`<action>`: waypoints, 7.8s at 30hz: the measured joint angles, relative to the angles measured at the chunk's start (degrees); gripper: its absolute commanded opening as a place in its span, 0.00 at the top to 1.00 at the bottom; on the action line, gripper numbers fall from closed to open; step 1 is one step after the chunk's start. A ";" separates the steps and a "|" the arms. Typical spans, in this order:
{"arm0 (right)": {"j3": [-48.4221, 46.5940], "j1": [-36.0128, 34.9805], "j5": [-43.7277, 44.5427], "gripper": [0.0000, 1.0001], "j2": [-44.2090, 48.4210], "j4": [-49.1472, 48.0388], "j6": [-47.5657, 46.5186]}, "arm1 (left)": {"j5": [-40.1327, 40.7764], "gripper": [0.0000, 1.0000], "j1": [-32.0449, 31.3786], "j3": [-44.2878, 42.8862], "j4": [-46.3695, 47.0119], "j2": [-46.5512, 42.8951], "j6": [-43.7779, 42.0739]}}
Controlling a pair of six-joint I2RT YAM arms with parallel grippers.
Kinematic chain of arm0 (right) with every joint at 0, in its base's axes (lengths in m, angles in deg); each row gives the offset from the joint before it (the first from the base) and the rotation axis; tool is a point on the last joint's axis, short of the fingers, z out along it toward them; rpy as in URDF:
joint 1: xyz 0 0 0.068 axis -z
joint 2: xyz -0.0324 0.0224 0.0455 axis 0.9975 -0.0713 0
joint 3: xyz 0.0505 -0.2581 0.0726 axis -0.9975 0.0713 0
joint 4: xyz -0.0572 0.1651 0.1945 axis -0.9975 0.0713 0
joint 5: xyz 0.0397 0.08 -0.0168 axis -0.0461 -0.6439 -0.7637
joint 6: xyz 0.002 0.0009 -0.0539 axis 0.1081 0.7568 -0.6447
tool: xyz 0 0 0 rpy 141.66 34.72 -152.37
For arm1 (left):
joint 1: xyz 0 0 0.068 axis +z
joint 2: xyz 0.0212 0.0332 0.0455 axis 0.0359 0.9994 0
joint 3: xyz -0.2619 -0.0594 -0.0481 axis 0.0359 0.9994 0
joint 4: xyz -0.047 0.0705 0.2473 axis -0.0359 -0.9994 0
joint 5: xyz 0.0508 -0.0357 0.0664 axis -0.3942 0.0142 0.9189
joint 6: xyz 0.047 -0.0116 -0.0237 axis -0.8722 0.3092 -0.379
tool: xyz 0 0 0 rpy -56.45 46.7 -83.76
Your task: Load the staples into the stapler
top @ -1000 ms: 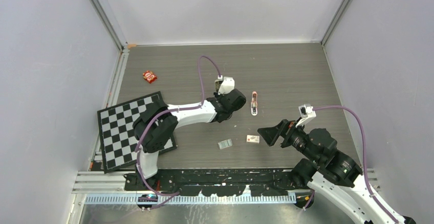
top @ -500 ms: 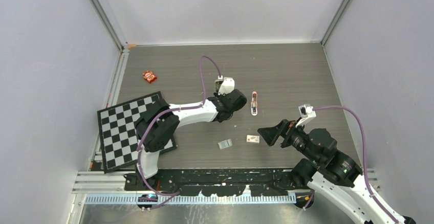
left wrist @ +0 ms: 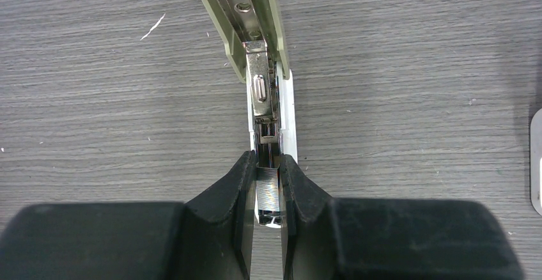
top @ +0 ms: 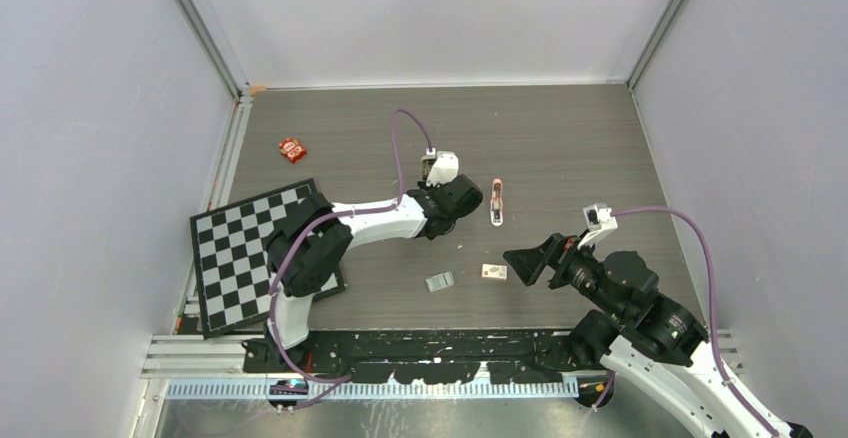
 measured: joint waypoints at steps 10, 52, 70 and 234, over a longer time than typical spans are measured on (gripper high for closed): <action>0.02 0.00 0.00 0.00 0.61 0.00 0.00 | 0.22 0.91 -0.09 -0.44 -0.85 0.33 0.09; -2.95 0.02 8.41 0.02 -25.14 -5.81 0.79 | -11.63 0.66 4.70 16.28 8.59 -23.85 4.00; -35.04 14.51 -12.33 0.19 -81.11 -28.85 -9.46 | -33.00 0.66 14.82 27.69 27.87 -19.87 9.05; -23.87 -20.28 15.43 0.57 -81.66 -3.41 0.74 | -54.01 0.59 15.52 52.89 7.43 -63.67 8.96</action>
